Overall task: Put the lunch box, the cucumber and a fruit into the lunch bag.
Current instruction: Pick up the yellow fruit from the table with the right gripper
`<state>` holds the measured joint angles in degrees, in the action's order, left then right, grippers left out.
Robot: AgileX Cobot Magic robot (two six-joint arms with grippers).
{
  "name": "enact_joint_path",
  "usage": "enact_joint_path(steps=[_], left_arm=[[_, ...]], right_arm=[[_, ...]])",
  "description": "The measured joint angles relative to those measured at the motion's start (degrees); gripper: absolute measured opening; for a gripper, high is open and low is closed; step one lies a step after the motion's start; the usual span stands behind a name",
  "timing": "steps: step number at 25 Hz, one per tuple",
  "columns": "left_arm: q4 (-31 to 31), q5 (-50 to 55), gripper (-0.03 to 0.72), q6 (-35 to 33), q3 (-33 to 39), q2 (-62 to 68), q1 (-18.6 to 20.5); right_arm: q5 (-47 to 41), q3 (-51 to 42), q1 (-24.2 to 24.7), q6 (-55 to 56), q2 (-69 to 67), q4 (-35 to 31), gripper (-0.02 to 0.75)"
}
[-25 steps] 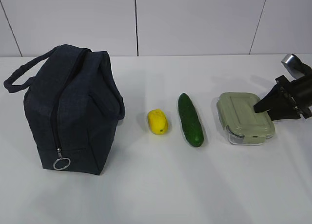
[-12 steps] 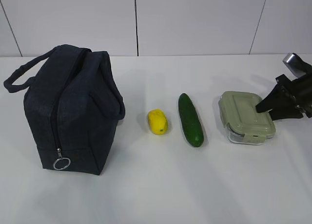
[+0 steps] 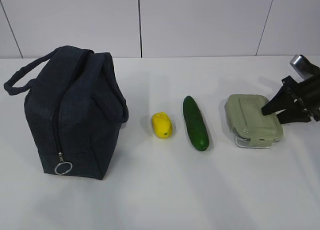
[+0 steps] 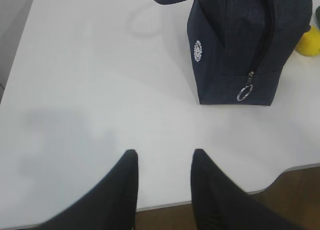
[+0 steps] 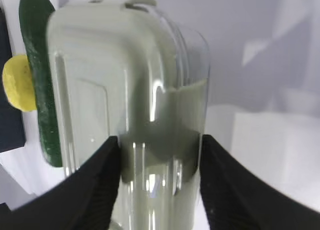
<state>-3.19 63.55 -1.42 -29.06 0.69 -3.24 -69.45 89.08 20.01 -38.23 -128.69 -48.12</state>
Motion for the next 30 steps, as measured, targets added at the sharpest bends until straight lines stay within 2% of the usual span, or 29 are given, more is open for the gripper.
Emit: enact_joint_path(steps=[3, 9, 25, 30], left_arm=[[0.00, 0.00, 0.238, 0.00, 0.00, 0.00, 0.00], [0.00, 0.00, 0.239, 0.00, 0.00, 0.00, 0.00], [0.00, 0.00, 0.238, 0.00, 0.00, 0.00, 0.00], [0.00, 0.00, 0.238, 0.00, 0.00, 0.00, 0.00]], right_arm=[[0.63, 0.00, 0.00, 0.00, 0.00, 0.00, 0.433], [0.73, 0.00, 0.00, 0.00, 0.00, 0.63, 0.453], [0.73, 0.00, -3.44, 0.00, 0.00, 0.90, 0.453], [0.50, -0.62, -3.47, 0.00, -0.44, -0.11, 0.422]])
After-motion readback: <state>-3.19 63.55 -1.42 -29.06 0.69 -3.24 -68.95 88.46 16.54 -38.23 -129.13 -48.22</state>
